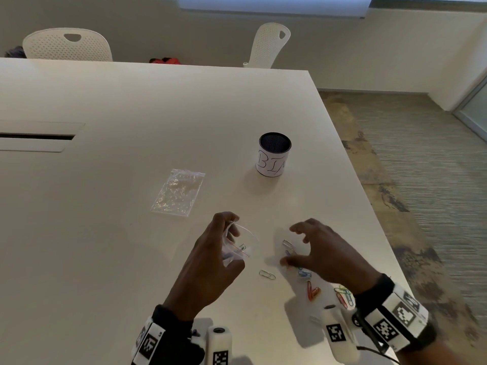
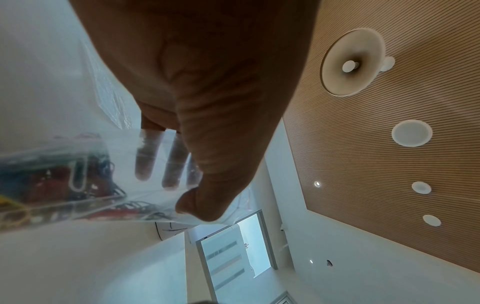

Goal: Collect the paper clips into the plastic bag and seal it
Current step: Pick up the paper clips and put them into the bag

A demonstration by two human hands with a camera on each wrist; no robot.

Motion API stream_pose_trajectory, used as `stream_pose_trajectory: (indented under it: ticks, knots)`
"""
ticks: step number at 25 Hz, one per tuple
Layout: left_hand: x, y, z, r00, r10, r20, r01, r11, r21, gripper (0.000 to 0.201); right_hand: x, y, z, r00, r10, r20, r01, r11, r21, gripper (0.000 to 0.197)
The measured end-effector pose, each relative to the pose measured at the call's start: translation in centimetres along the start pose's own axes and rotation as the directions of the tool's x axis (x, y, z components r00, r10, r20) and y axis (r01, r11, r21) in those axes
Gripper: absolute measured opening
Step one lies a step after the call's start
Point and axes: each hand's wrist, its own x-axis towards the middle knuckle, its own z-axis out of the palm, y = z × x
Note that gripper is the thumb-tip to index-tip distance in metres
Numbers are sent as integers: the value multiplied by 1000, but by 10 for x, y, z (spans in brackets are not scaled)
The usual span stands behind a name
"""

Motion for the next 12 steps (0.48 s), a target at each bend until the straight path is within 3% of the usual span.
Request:
stream_pose_trajectory:
  ticks: [3, 6, 8, 12]
  knots:
    - [0, -1, 0, 1000, 5, 4, -5, 1000, 11, 70, -6, -2, 19, 994, 101, 48, -93, 985, -146, 102]
    - [1, -2, 1, 1000, 5, 7, -5, 1000, 14, 70, -6, -12, 40, 992, 123, -2, -123, 991, -60, 100]
    - [0, -2, 1, 1000, -4, 10, 4, 1000, 5, 71, -3, -21, 50, 992, 112, -50, -114, 993, -37, 89]
    - [0, -3, 0, 1000, -12, 9, 12, 1000, 10, 73, 1, -31, 56, 994, 51, -93, -50, 999, 20, 44]
